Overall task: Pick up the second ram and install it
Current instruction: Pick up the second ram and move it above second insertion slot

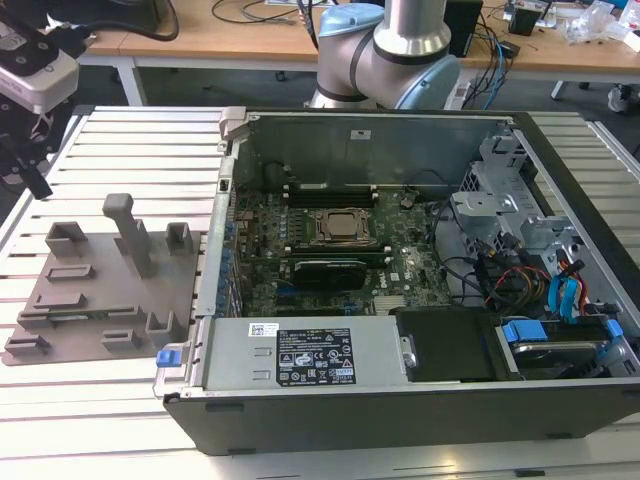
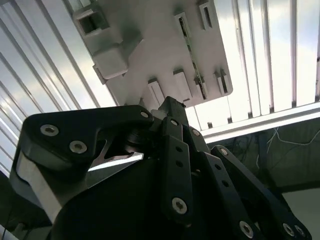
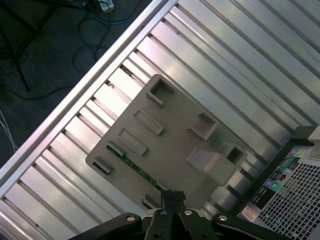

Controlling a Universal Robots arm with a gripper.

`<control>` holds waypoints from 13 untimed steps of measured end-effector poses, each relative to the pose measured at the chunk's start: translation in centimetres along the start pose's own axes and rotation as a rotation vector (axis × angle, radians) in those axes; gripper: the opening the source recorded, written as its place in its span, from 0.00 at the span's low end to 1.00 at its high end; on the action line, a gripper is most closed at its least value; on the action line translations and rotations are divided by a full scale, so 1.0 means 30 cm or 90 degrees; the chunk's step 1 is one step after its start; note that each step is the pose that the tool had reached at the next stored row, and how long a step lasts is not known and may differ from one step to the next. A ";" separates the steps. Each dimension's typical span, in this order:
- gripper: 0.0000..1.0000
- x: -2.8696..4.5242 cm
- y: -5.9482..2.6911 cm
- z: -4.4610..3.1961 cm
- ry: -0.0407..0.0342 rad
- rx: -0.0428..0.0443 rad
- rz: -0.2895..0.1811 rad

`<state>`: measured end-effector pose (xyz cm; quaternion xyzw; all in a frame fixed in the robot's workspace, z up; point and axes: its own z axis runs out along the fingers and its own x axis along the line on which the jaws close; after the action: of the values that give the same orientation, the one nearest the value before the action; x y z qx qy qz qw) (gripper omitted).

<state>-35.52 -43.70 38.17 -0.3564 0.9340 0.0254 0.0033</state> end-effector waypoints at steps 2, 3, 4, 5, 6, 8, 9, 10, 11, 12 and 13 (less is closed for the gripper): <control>0.11 0.000 0.000 0.000 0.0009 -0.0005 -0.019; 0.11 0.000 0.000 0.000 0.0016 -0.0009 -0.035; 0.11 0.000 0.000 0.000 0.0022 -0.0012 -0.048; 0.11 0.000 0.000 0.000 0.0025 -0.0013 -0.054; 0.11 0.000 0.000 0.000 0.0026 -0.0014 -0.057; 0.11 0.000 0.000 0.000 0.0033 -0.0018 -0.073; 0.11 0.000 0.000 0.000 0.0037 -0.0019 -0.080; 0.11 0.000 0.000 0.000 0.0040 -0.0021 -0.089; 0.11 0.000 0.000 0.000 0.0044 -0.0024 -0.098; 0.11 0.000 0.000 0.000 0.0047 -0.0025 -0.104; 0.11 0.000 0.000 0.000 0.0050 -0.0027 -0.111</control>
<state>-35.52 -43.70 38.17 -0.4363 0.8994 0.0256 0.0010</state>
